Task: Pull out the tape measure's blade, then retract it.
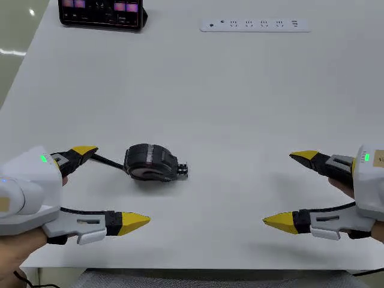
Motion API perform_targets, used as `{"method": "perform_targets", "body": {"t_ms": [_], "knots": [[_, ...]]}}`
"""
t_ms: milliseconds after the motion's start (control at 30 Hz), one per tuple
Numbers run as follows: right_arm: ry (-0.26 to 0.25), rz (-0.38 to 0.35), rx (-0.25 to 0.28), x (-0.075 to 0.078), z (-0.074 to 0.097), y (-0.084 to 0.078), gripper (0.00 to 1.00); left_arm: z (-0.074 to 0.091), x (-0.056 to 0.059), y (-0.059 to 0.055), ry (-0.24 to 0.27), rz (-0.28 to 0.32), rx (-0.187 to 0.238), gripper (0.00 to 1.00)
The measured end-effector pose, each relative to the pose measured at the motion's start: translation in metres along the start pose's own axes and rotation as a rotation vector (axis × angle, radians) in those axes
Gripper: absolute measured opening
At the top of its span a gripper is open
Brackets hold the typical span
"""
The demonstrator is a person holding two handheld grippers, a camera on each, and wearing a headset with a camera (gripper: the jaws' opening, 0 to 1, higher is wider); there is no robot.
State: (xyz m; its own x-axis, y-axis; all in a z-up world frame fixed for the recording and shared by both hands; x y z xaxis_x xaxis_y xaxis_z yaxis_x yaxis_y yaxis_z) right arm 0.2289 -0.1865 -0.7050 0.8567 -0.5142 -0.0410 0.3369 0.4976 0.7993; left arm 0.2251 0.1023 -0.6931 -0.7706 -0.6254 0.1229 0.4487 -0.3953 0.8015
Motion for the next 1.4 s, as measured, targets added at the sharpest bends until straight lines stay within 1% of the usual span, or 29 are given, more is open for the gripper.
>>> {"method": "perform_targets", "body": {"t_ms": [267, 633, 900, 1033, 1133, 1400], "knots": [[-0.001, 0.002, 0.002, 0.0, -0.001, 0.001, 0.8, 0.0, 0.0, -0.002, 0.0, 0.007, -0.004, 0.97], [0.002, 0.01, 0.002, 0.0, -0.002, 0.003, 0.81, 0.0, -0.003, 0.002, 0.003, -0.003, -0.002, 0.96], [0.004, 0.012, 0.004, 0.003, -0.003, 0.005, 0.81, -0.001, -0.003, 0.002, -0.003, -0.007, -0.008, 0.96], [0.01, 0.02, 0.004, 0.004, -0.008, 0.007, 0.81, -0.004, -0.004, 0.006, -0.012, -0.021, -0.003, 0.94], [0.019, 0.024, 0.011, 0.003, -0.011, 0.011, 0.8, -0.006, -0.005, 0.01, -0.017, -0.033, -0.003, 0.93], [0.054, 0.061, 0.008, 0.001, -0.026, 0.019, 0.79, -0.011, -0.008, 0.013, -0.037, -0.058, -0.016, 0.9]]}}
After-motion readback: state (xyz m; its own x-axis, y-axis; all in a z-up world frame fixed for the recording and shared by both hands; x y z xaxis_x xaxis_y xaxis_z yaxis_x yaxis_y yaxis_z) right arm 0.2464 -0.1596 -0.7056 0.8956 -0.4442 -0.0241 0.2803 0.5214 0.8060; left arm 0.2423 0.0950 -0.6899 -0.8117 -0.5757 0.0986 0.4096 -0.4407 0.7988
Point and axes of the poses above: the centre of the closed fingertips' face, and the gripper's own axes: z roughly backward along the fingers, x roughly to its right, y roughly out of its top, the point moved 4 cm from there along z, roughly backward along the fingers, and after that the axes turned 5 degrees about -y, right-handed, at the moved point
